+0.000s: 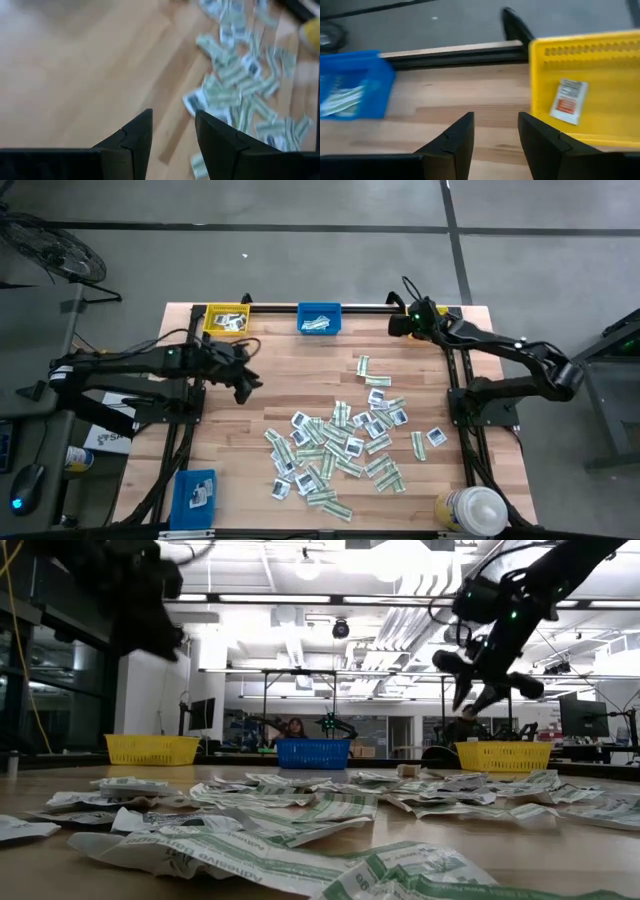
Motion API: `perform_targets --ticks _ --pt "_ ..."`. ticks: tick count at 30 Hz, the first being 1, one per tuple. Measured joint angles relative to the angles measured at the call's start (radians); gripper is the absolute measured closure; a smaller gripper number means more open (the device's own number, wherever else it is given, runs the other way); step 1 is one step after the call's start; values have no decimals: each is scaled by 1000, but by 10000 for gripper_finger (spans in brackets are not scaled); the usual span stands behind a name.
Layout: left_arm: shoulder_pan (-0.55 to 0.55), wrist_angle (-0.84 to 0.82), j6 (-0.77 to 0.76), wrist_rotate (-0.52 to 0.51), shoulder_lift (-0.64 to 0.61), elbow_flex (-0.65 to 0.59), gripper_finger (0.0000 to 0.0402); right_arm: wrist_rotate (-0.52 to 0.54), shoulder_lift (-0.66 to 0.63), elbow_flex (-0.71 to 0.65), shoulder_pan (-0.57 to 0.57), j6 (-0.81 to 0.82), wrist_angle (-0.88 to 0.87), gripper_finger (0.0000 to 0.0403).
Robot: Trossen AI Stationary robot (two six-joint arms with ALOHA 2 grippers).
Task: Pick & Place First Aid Supplies
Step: Put the green bandage pack into the top blue bin
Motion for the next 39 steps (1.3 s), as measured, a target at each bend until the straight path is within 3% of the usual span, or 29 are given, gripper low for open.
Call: perform_targets --ticks 12,21,30,39 --pt "0 1 -208 335 294 -30 253 -156 -205 0 38 -88 6 258" --pt "0 77 -233 471 470 -29 253 -169 -261 1 87 -108 1 259" --pt "-84 134 -263 471 551 -29 253 -209 -261 1 164 -121 -1 261" --pt "-140 176 -322 380 584 -29 253 -273 -261 1 262 -128 63 261"
